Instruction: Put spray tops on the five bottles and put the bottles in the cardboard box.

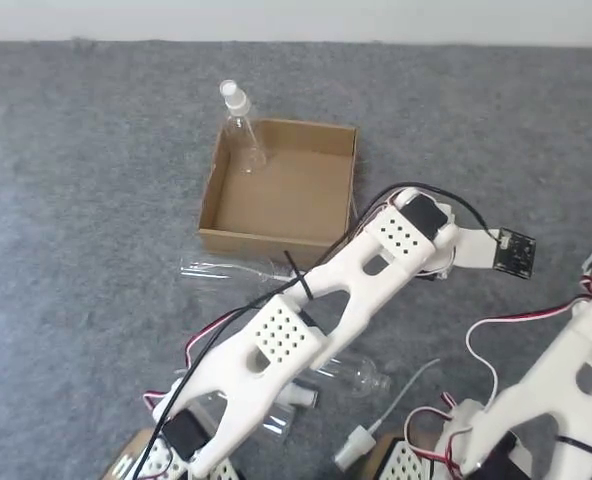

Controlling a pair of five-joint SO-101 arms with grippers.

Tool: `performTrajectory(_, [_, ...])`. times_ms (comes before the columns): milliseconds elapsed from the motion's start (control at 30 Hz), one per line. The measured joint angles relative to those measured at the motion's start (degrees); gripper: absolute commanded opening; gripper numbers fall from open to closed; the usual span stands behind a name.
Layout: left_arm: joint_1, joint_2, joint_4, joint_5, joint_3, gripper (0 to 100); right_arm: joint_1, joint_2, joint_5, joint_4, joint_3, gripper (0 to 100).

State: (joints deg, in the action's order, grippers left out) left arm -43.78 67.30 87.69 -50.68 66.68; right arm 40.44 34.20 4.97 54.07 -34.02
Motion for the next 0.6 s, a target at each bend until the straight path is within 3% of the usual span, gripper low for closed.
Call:
performTrajectory(300, [-1.2,4.1,10.4,3.9,19.3,4,0.1,0.0,0.0,0.0,0.0,8.2])
performTrajectory(600, [-1.6,4.6,11.0,6.9,22.2,5,-0.1,0.0,0.0,0.0,0.0,8.2])
